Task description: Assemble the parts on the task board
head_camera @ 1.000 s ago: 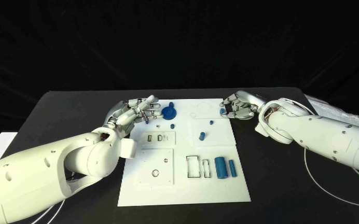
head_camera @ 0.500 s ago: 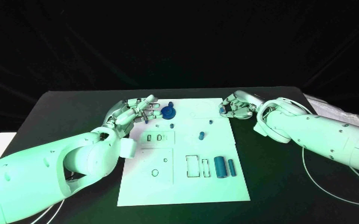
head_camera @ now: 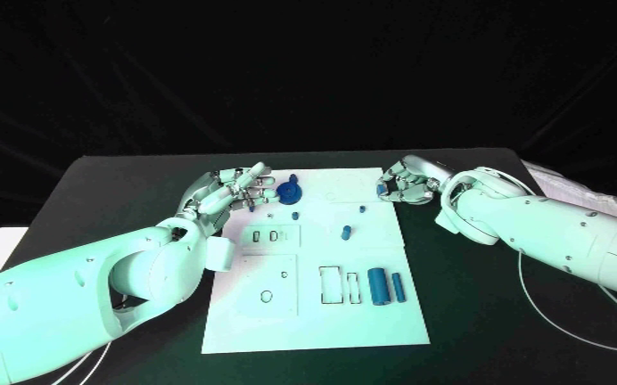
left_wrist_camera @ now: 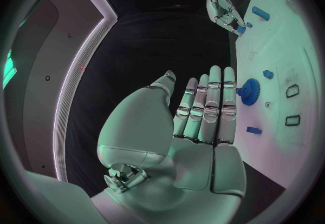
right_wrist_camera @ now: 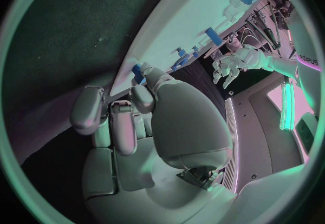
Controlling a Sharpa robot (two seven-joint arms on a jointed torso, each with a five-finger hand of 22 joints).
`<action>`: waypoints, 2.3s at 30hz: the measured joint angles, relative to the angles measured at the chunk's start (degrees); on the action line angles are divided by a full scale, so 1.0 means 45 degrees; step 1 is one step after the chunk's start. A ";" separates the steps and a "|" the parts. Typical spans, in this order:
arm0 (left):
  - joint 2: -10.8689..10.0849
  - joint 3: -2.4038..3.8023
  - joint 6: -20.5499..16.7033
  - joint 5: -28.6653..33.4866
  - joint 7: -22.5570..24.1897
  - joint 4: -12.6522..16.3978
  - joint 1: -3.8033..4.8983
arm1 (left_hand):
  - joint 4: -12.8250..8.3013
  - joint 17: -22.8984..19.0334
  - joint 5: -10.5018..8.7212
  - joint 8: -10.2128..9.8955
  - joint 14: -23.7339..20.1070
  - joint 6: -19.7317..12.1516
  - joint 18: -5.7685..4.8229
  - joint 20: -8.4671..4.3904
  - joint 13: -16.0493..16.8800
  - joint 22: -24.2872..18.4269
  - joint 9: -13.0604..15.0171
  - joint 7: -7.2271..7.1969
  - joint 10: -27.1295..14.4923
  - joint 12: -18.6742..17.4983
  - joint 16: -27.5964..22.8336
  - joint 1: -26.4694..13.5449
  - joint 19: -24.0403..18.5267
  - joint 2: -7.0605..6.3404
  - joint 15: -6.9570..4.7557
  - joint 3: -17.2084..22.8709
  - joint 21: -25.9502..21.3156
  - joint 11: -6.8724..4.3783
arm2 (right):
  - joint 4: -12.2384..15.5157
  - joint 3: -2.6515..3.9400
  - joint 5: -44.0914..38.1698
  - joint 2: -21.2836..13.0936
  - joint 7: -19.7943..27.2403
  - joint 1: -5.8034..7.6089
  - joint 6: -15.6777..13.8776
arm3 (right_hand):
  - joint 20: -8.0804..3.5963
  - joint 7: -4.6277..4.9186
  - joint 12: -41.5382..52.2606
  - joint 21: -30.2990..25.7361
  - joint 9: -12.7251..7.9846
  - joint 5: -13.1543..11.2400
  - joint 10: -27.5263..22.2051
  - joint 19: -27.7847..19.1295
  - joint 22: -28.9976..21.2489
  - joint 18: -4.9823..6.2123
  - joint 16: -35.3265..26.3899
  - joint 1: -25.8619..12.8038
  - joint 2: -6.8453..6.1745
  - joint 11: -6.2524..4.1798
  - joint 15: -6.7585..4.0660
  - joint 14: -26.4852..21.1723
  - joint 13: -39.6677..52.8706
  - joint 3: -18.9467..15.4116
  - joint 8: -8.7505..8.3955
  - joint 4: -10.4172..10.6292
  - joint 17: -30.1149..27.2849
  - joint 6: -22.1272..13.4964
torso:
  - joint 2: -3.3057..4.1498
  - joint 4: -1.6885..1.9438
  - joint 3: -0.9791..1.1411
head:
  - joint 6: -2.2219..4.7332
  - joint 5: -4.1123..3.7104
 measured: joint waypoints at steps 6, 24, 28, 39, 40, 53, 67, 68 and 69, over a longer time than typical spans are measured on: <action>0.0003 0.0000 0.0004 0.0000 0.0000 0.0001 0.0000 | 0.0000 -0.0001 0.0000 0.0000 0.0000 0.0000 -0.0001 0.0000 0.0000 0.0000 0.0000 0.0000 0.0000 -0.0026 0.0000 0.0000 0.0000 0.0000 0.0000 0.0000 0.0000 0.0001 | -0.0044 0.0000 -0.0029 0.0055 -0.0090 -0.0005 0.0024 | 0.0000 -0.0045 0.0095 0.0000 0.0014 -0.0072 0.0027 0.0000 0.0037 0.0000 0.0000 -0.0051 0.0051 -0.0026 0.0000 0.0000 0.0075 0.0052 0.0000 -0.0052 -0.0001 0.0136 | 0.0000 0.0004 -0.0005 | -0.0032 -0.0033; 0.0003 0.0000 0.0009 0.0000 -0.0003 0.0002 -0.0001 | 0.0000 0.0008 0.0000 0.0000 0.0000 0.0000 0.0000 0.0000 0.0000 0.0002 0.0000 0.0000 -0.0001 -0.0077 0.0000 0.0000 0.0000 0.0000 0.0000 0.0000 0.0000 0.0001 | 0.0096 0.0002 -0.0020 0.0119 -0.0290 -0.0010 -0.0422 | -0.0187 -0.0333 0.0756 0.0195 0.0152 -0.0111 0.0535 0.0187 0.0379 -0.0134 0.0115 -0.0308 0.0301 -0.0288 -0.0207 -0.0025 0.0624 0.0052 0.0306 -0.0049 -0.0003 0.0966 | -0.0001 0.0010 -0.0007 | -0.0062 -0.0026; -0.0005 0.0000 0.0010 0.0000 -0.0003 -0.0017 -0.0002 | 0.0000 0.0007 0.0000 0.0000 0.0000 0.0000 0.0000 0.0000 0.0000 0.0002 0.0000 0.0000 -0.0001 -0.0076 0.0000 0.0000 0.0000 0.0000 0.0000 0.0000 0.0000 0.0001 | 0.0619 0.0019 0.0073 -0.0013 -0.0342 -0.0003 -0.0842 | -0.0228 -0.0338 0.0854 0.0257 0.0169 0.0165 0.0557 0.0228 0.0466 -0.0133 0.0114 -0.0377 0.0375 -0.0308 -0.0284 -0.0038 0.0739 0.0125 0.0333 -0.0016 -0.0004 0.0971 | -0.0007 0.0009 -0.0006 | -0.0089 -0.0001; -0.0018 0.0000 0.0010 0.0093 0.0001 -0.0185 -0.0001 | 0.0000 0.0006 0.0000 0.0000 0.0000 0.0000 0.0000 0.0000 0.0000 0.0003 0.0000 0.0000 -0.0001 -0.0076 0.0000 0.0000 0.0000 0.0000 0.0000 0.0000 0.0000 0.0001 | 0.2721 0.0081 -0.0026 -0.0015 -0.1239 0.0237 -0.1700 | -0.0273 -0.0341 0.0782 0.0257 0.0170 0.0207 0.0557 0.0273 0.0466 -0.0130 0.0114 -0.0539 0.0649 -0.0307 -0.0298 -0.0024 0.0689 0.0240 0.0280 0.0030 -0.0005 0.0968 | -0.0028 0.0005 -0.0020 | -0.0106 0.0056; -0.0017 0.0000 0.0010 0.0132 0.0001 -0.0200 -0.0001 | 0.0000 0.0006 0.0000 0.0000 0.0000 0.0000 -0.0001 0.0000 0.0001 0.0000 0.0000 0.0000 -0.0001 -0.0076 0.0000 0.0000 0.0000 0.0000 0.0000 0.0000 0.0000 0.0000 | 0.2847 0.0081 -0.0098 0.0074 -0.1382 0.0237 -0.1708 | -0.0274 -0.0342 0.0738 0.0257 0.0170 0.0205 0.0557 0.0273 0.0456 -0.0129 0.0114 -0.0552 0.0689 -0.0307 -0.0298 -0.0024 0.0667 0.0250 0.0265 0.0040 -0.0005 0.0967 | -0.0031 0.0005 -0.0022 | -0.0114 0.0074; 0.0024 0.0000 0.0008 0.0769 0.0002 -0.0513 -0.0001 | 0.0000 0.0018 0.0000 0.0000 0.0000 0.0000 0.0000 0.0000 0.0000 -0.0012 0.0000 0.0000 0.0000 -0.0076 -0.0061 0.0000 0.0000 0.0000 0.0000 0.0000 0.0000 0.0001 | 0.3956 -0.0098 -0.2239 0.1881 -0.3389 -0.0012 -0.1493 | -0.0321 -0.0368 0.0458 0.0256 0.0170 0.0154 0.0556 0.0225 0.0318 -0.0121 0.0113 -0.0551 0.0790 -0.0306 -0.0297 -0.0024 0.0443 0.0304 0.0196 0.0016 -0.0007 0.0941 | -0.0107 0.0057 -0.0089 | -0.0354 0.0393; 0.0064 -0.0001 0.0006 0.0949 0.0008 -0.0538 -0.0002 | 0.0000 0.0016 0.0000 0.0000 0.0000 -0.0001 0.0000 0.0000 0.0000 -0.0011 0.0000 0.0000 -0.0001 -0.0076 -0.0061 0.0000 0.0000 0.0000 0.0000 0.0001 0.0000 0.0001 | 0.3415 -0.0291 -0.3543 0.3126 -0.4312 -0.0406 -0.0853 | -0.0366 -0.0408 0.0309 0.0186 0.0170 0.0099 0.0425 0.0179 0.0161 -0.0116 0.0041 -0.0551 0.0789 -0.0251 -0.0296 -0.0024 0.0354 0.0301 0.0196 0.0016 -0.0008 0.0899 | -0.0099 0.0059 -0.0093 | -0.0485 0.0579; 0.0069 -0.0001 0.0006 0.0954 0.0008 -0.0537 -0.0002 | 0.0000 0.0016 0.0000 0.0000 0.0000 0.0000 0.0000 0.0000 0.0001 -0.0011 0.0000 0.0000 -0.0001 -0.0076 -0.0061 0.0000 0.0000 0.0000 0.0000 0.0000 0.0000 0.0001 | 0.3396 -0.0299 -0.3586 0.3171 -0.4331 -0.0427 -0.0806 | -0.0366 -0.0409 0.0309 0.0186 0.0170 0.0099 0.0425 0.0179 0.0161 -0.0115 0.0040 -0.0551 0.0789 -0.0251 -0.0296 -0.0024 0.0354 0.0301 0.0196 0.0017 -0.0008 0.0898 | -0.0100 0.0057 -0.0090 | -0.0487 0.0585; 0.0072 -0.0001 0.0006 0.0958 0.0008 -0.0537 -0.0002 | 0.0000 0.0016 0.0000 0.0000 0.0000 -0.0001 0.0000 0.0000 0.0000 -0.0011 0.0000 0.0000 -0.0001 -0.0076 -0.0061 0.0000 0.0000 0.0000 0.0000 0.0000 0.0000 0.0001 | 0.3375 -0.0301 -0.3623 0.3212 -0.4349 -0.0450 -0.0763 | -0.0366 -0.0408 0.0286 0.0186 0.0170 0.0099 0.0424 0.0179 0.0146 -0.0115 0.0040 -0.0551 0.0790 -0.0251 -0.0296 -0.0024 0.0341 0.0300 0.0196 0.0017 -0.0008 0.0898 | -0.0100 0.0057 -0.0090 | -0.0491 0.0588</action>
